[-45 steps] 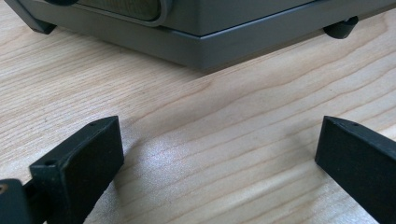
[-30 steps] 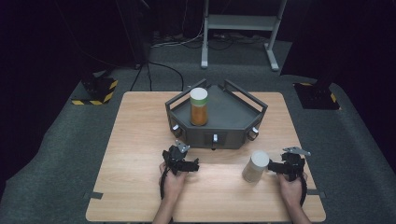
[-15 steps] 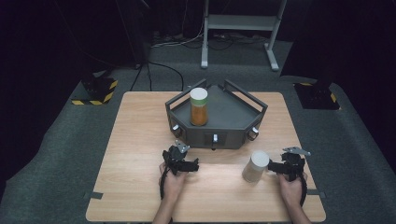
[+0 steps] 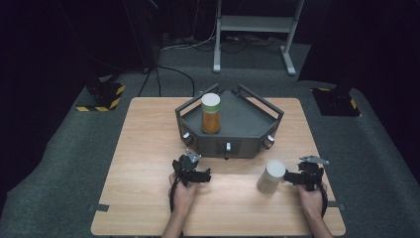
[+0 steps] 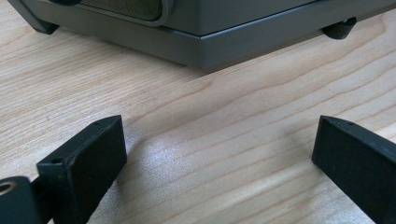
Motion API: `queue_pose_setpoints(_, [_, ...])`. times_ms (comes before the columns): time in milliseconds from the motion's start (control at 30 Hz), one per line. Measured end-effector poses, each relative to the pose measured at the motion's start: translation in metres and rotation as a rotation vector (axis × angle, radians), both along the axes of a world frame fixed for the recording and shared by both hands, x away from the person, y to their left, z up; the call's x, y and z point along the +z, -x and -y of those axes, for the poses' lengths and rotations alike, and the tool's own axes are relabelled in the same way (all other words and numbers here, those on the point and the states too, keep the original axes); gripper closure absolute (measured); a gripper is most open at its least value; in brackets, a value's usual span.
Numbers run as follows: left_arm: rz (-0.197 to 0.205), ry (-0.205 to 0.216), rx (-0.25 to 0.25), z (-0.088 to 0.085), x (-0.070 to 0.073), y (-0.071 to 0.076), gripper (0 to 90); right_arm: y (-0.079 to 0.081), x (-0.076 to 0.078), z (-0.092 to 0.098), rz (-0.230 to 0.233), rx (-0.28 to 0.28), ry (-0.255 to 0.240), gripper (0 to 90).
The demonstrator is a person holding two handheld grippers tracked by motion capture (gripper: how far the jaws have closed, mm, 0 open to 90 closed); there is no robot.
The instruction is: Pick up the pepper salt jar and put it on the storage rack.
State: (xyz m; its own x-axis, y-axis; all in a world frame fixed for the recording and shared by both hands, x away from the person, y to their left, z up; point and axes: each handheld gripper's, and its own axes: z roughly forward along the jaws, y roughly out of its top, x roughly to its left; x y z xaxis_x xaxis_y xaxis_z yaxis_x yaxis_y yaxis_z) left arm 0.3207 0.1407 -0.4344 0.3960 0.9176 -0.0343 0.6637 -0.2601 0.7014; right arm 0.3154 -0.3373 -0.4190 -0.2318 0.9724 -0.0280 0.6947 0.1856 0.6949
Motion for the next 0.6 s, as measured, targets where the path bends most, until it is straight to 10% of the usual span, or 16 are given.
queue_pose_setpoints(600, [0.0,0.0,0.0,0.0,0.0,0.0,3.0,0.016,0.014,0.019,-0.021,0.092,-0.027,5.9])
